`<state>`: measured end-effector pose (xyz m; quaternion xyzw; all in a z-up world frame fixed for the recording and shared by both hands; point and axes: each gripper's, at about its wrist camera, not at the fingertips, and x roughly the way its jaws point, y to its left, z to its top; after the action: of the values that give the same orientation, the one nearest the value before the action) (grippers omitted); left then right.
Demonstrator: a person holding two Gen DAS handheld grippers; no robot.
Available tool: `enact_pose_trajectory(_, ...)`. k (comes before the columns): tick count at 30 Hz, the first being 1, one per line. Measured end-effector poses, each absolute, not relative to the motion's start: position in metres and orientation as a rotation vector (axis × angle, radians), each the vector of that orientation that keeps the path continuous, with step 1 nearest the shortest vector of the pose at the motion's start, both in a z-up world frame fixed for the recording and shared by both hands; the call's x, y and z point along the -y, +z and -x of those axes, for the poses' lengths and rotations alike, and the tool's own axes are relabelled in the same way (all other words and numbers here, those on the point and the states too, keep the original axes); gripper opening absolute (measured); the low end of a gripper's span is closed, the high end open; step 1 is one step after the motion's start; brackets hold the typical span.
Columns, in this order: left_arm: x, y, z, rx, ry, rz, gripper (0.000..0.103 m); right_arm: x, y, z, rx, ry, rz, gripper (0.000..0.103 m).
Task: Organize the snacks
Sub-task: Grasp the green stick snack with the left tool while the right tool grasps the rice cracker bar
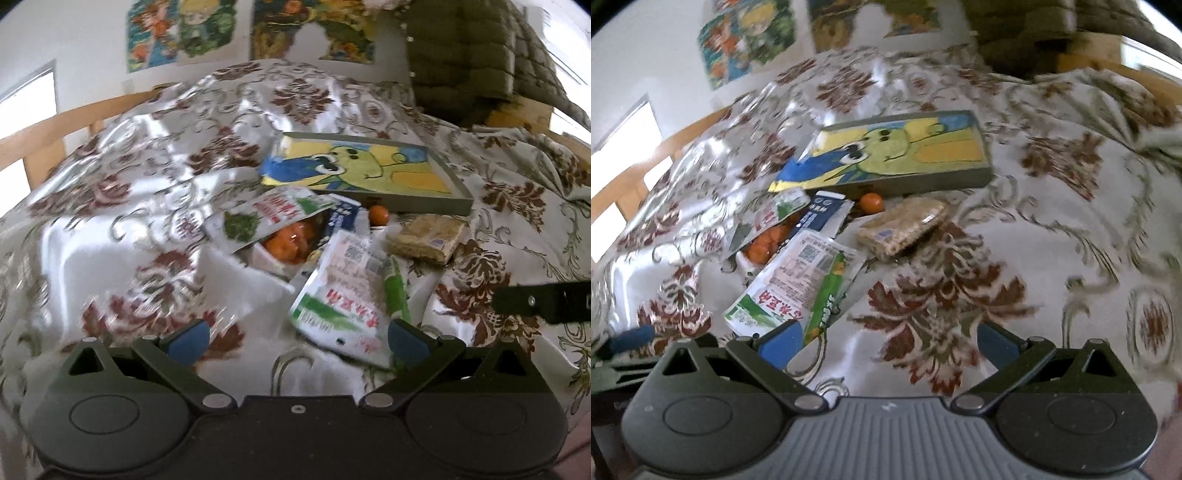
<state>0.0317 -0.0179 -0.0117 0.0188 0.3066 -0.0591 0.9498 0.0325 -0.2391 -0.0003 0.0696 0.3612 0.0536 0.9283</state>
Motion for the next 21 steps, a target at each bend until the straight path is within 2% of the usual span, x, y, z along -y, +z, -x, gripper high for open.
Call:
enact_pose_trajectory(11, 0.060, -0.027, -0.070, -0.645, -0.292, -0.084, 0.102, 0.267, 0.012, -0.108, -0.689, 0.335, -0.027, 0.103)
enact_pose_trajectory(15, 0.075, -0.036, -0.084, -0.671, -0.351, -0.087, 0.102, 0.274, 0.004, -0.132, -0.691, 0.414, -0.088, 0.103)
enact_pose_trajectory(18, 0.083, -0.043, -0.093, -0.693, -0.371, -0.092, 0.099, 0.282, -0.006, -0.148, -0.721, 0.430, -0.172, 0.100)
enact_pose_trajectory(21, 0.089, -0.051, -0.104, -0.735, -0.386, -0.093, 0.090, 0.291, -0.020, -0.162, -0.769, 0.434, -0.252, 0.093)
